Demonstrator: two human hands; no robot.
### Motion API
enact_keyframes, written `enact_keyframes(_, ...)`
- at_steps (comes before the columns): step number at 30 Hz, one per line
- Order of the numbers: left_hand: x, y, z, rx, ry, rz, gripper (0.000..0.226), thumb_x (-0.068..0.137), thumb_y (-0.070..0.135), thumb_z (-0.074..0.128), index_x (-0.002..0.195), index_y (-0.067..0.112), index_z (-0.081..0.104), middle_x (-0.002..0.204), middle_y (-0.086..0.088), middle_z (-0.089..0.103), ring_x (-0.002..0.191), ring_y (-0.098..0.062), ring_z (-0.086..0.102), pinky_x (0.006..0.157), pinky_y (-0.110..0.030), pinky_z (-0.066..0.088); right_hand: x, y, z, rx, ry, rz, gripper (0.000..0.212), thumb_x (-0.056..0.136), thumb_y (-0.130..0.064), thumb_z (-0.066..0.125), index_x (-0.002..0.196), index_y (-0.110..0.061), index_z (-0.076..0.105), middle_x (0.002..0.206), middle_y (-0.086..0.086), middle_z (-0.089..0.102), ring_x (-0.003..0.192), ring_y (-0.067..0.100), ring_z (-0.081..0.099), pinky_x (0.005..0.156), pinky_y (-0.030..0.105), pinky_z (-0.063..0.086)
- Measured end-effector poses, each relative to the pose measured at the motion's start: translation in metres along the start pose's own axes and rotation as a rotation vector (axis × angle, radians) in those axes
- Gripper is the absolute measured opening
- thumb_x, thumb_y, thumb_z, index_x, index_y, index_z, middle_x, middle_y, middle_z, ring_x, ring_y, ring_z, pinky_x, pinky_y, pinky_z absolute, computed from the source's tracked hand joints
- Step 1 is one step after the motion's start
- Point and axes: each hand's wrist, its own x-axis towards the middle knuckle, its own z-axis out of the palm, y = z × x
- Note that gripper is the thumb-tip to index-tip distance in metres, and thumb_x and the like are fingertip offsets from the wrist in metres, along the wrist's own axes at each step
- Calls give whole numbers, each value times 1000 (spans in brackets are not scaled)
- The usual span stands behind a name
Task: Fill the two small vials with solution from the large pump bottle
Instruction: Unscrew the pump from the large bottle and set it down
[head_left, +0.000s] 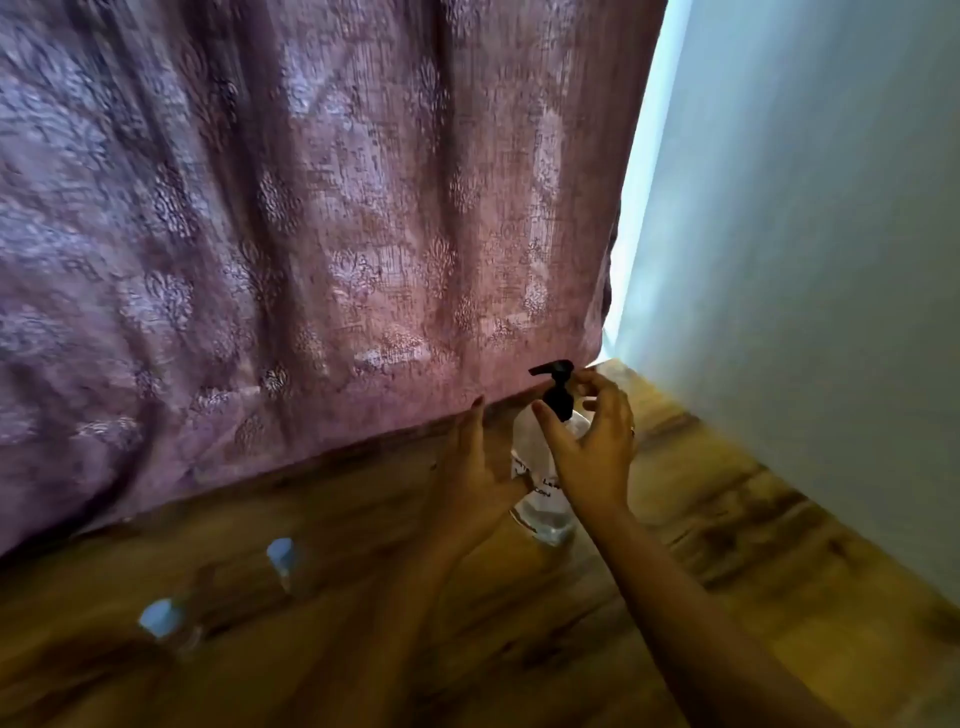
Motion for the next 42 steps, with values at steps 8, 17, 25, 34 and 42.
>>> enact_keyframes(8,18,-18,24,-144,-29,47,120,58,57,82,149,40,5,158,1,27,142,-21,34,111,-48,39,1,13,19,175,49,14,34,77,-25,73,107,-19,60,104,-8,62,102,13,59,87,21,50)
enact_keyframes(17,-1,-45,40,-297,12,189,91,62,30,88,121,65,28,120,40,42,112,25,45,89,-7,46,-24,5,14,405,56,-75,38,70,-20,80,94,-40,58,98,-11,65,98,4,62,85,17,50)
enact_keyframes(25,-46,-45,29,-325,125,300,89,40,65,82,116,62,36,123,23,49,113,4,53,90,-28,52,-59,-17,-13,600,-10,-144,38,66,-16,82,96,-30,62,89,-16,66,84,-7,64,70,8,50)
enact_keyframes(34,-144,-51,23,-428,184,371,63,53,41,88,104,38,52,98,15,69,87,5,68,69,-18,54,-128,-33,-45,759,-165,-242,28,67,-12,81,91,-12,68,83,0,72,78,12,70,73,25,57)
enact_keyframes(42,-216,-53,32,-559,228,252,81,44,54,90,112,30,53,107,-5,72,97,-26,71,86,-56,56,-186,-53,-70,805,-269,-189,25,70,-5,77,90,-15,65,82,-3,69,77,10,68,74,24,57)
